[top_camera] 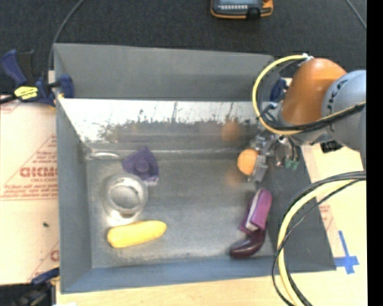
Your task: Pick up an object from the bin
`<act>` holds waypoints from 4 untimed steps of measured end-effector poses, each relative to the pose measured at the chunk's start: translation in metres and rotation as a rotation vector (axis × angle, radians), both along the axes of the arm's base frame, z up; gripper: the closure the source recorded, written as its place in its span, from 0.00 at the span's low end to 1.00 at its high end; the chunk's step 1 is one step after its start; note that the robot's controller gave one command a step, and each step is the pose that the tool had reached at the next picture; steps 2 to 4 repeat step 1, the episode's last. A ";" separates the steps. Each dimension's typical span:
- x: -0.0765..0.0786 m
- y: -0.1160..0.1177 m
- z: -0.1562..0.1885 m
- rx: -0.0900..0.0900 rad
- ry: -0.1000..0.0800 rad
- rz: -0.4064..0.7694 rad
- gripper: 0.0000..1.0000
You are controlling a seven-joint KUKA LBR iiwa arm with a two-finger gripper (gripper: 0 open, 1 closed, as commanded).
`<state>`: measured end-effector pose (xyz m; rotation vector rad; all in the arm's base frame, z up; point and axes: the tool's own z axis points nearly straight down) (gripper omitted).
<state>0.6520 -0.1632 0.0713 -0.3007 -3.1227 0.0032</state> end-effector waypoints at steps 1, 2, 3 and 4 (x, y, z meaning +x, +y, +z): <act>0.000 0.000 0.018 0.000 0.000 0.000 1.00; 0.000 0.000 0.018 0.000 0.000 0.000 1.00; 0.000 0.000 0.018 0.000 0.000 0.000 1.00; 0.000 0.000 0.018 0.000 0.000 0.000 1.00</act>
Offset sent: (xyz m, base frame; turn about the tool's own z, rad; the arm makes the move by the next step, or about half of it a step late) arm -0.0010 0.0001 0.1177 0.0001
